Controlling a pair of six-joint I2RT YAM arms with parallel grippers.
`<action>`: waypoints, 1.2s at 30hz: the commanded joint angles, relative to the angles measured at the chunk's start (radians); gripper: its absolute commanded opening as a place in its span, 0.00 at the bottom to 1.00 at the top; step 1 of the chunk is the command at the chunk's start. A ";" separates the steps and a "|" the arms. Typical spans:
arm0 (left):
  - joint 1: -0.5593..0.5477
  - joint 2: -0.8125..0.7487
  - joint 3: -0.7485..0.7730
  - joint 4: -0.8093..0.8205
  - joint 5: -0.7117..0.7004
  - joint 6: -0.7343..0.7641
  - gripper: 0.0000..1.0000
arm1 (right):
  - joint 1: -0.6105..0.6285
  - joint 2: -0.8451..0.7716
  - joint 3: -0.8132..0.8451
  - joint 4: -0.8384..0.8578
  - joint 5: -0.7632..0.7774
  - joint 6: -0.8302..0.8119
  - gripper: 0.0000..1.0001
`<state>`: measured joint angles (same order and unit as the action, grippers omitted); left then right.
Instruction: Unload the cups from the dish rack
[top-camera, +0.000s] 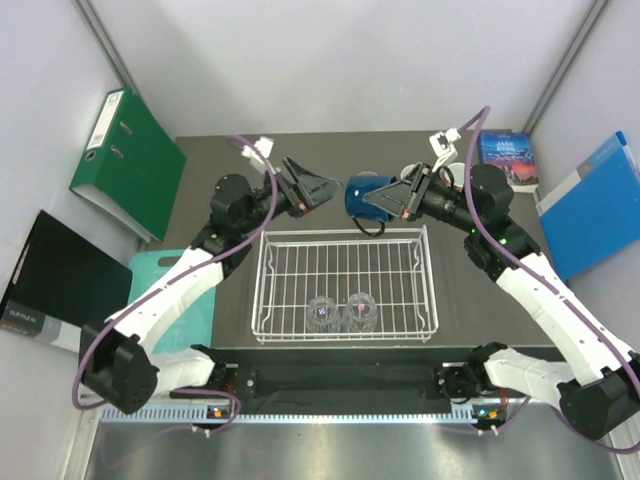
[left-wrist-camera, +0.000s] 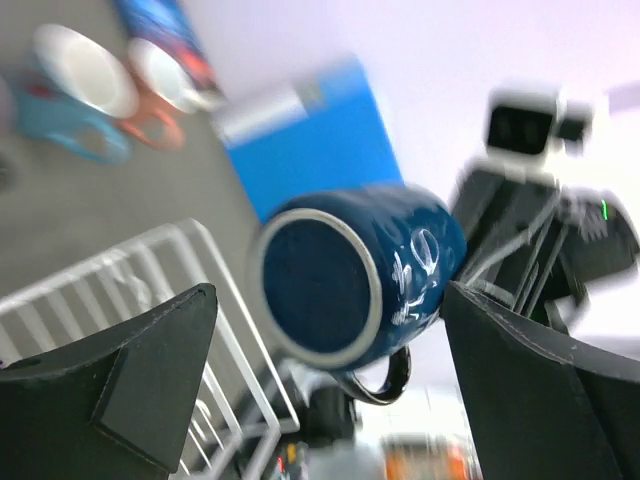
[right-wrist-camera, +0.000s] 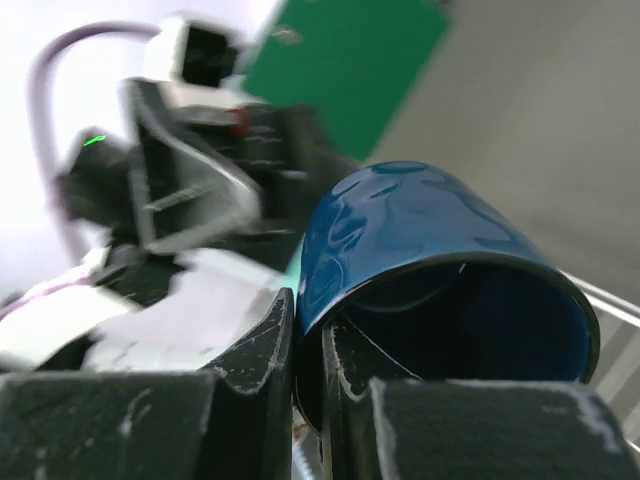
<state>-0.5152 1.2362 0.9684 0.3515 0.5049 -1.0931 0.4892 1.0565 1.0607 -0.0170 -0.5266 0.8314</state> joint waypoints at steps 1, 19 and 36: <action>0.070 -0.083 -0.046 -0.175 -0.278 -0.017 0.99 | -0.015 0.031 0.114 -0.139 0.177 -0.150 0.00; 0.101 -0.110 -0.019 -0.528 -0.496 0.068 0.99 | 0.103 0.615 0.717 -0.508 0.507 -0.433 0.00; 0.103 -0.179 0.038 -0.703 -0.769 0.197 0.99 | 0.184 1.143 1.163 -0.594 0.582 -0.453 0.00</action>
<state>-0.4187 1.0664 0.9699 -0.3264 -0.2131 -0.9394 0.6533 2.1418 2.1117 -0.6598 0.0322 0.3931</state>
